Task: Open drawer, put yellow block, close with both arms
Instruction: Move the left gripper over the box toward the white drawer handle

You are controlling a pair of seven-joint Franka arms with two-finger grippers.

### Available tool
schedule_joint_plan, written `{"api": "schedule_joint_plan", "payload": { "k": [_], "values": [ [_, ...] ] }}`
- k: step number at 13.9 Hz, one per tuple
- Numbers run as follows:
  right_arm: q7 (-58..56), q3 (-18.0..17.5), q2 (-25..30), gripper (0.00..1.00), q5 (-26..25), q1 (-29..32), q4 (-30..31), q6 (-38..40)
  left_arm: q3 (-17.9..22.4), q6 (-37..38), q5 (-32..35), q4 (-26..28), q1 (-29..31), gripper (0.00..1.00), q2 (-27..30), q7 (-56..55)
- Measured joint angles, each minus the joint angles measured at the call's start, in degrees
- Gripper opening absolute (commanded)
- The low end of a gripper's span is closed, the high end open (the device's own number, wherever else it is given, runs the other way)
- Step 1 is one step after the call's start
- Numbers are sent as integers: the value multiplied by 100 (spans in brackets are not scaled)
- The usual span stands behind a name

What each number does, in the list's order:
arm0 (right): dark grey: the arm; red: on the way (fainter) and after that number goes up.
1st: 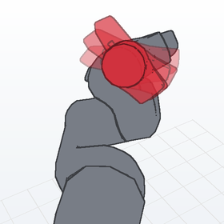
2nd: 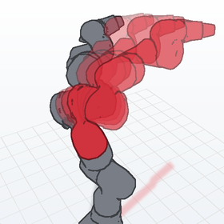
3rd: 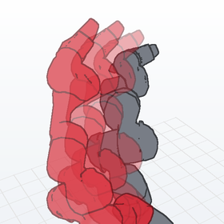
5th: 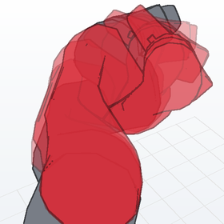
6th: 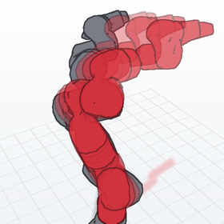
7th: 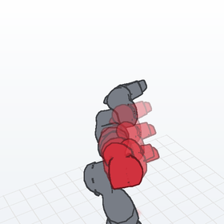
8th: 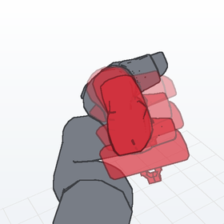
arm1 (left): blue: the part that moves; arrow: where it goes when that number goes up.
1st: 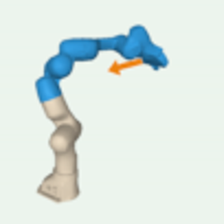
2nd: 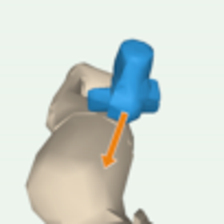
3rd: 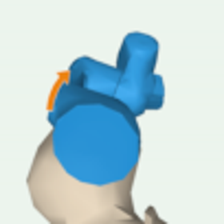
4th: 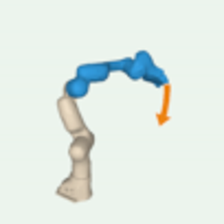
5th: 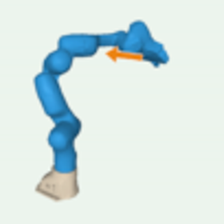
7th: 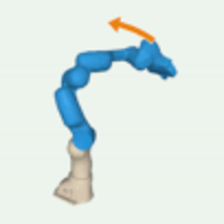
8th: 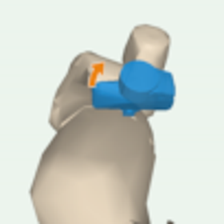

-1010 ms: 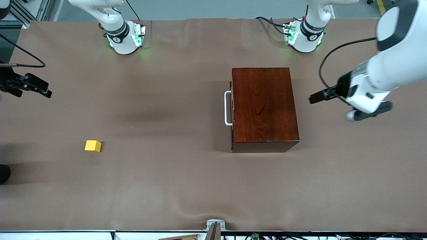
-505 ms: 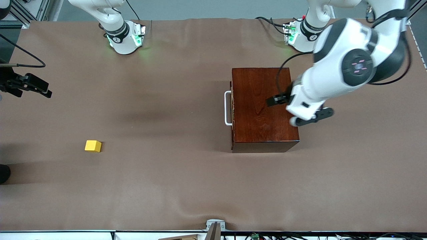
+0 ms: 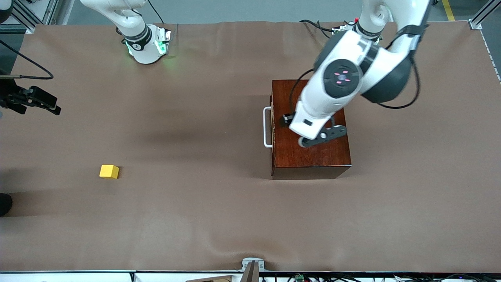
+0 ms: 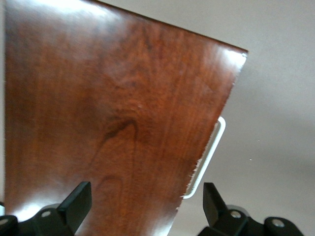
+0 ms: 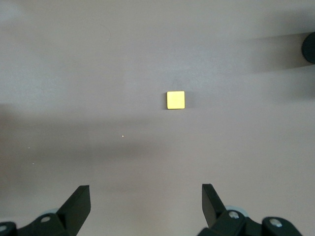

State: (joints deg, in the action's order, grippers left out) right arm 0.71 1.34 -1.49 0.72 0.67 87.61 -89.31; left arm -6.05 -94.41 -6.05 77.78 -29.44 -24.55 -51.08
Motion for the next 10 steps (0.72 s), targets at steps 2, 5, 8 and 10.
{"api": "schedule_joint_plan", "payload": {
  "k": [2,5,8,10],
  "values": [
    [0,0,0,100,0,0,0,-1,13,-129,98,-108,-168,100,-159,-169],
    [0,0,0,100,0,0,0,-1,22,-253,406,-329,-479,100,-483,-492],
    [0,0,0,100,0,0,0,-2,28,-529,614,-444,-800,100,-723,-744],
    [0,0,0,100,0,0,0,-3,33,-579,791,-460,-968,100,-803,-761]
  ]
}}
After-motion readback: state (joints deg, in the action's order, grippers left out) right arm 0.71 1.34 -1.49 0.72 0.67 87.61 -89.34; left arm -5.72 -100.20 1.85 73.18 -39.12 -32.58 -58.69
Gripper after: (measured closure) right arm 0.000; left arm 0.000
